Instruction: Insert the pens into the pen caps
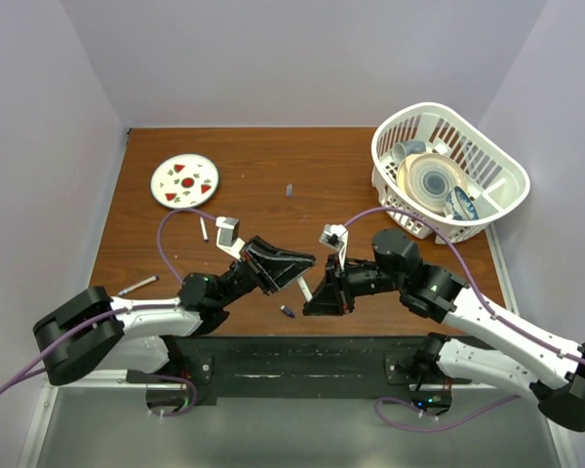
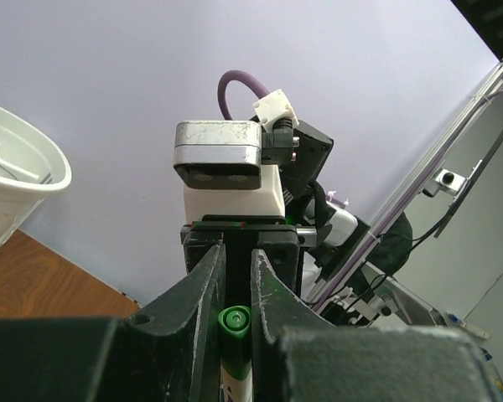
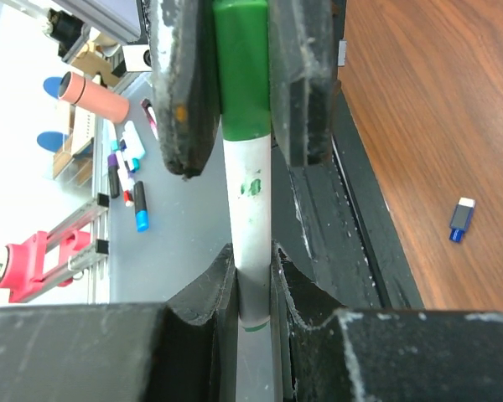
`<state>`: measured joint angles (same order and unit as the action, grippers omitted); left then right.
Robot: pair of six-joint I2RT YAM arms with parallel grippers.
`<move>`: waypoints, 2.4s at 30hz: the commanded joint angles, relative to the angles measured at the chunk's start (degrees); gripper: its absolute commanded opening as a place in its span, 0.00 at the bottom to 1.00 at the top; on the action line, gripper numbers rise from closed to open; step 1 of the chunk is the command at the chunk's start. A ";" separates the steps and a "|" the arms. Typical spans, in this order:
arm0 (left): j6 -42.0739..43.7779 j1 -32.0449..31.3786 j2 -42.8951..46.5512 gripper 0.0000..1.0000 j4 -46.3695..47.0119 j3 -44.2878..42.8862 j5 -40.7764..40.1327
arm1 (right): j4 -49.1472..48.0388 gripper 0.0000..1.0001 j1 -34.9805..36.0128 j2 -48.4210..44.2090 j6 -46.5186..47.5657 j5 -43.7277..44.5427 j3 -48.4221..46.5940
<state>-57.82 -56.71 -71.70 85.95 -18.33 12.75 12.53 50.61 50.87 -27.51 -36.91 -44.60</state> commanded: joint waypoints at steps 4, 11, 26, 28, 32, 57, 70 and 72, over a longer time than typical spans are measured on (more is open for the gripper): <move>7.18 -6.58 3.14 0.00 -27.49 -5.82 21.09 | -28.09 0.00 -5.00 0.99 1.67 12.48 -8.59; 14.39 6.33 5.26 0.00 -53.41 -22.60 13.19 | -18.53 0.45 -4.99 -11.37 2.02 9.05 6.52; 17.13 16.89 -21.00 0.00 -63.98 -32.28 -4.05 | 1.26 0.88 -4.99 -28.11 2.28 18.10 14.46; 16.87 17.42 -26.02 0.00 -66.70 -34.66 -6.33 | 0.92 0.88 -4.99 -27.06 2.63 17.40 13.84; 16.25 18.21 -32.96 0.00 -71.00 -39.75 -12.12 | -0.05 0.89 -4.99 -27.05 2.02 15.72 13.75; 24.33 24.00 -26.13 0.60 -102.03 -45.85 -43.68 | 7.51 0.89 -5.00 -30.48 4.48 22.23 8.83; 27.24 37.89 -19.44 0.57 -103.45 -38.10 -40.97 | 7.42 0.89 -4.99 -30.92 3.86 21.44 9.09; 27.41 38.69 -19.97 0.56 -103.44 -37.84 -41.23 | 7.68 0.89 -4.99 -31.18 3.87 21.52 9.00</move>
<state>-32.16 -19.53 -92.23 -18.11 -56.88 -29.04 20.12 45.63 20.53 -24.23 -15.75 -33.95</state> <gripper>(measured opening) 0.570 0.892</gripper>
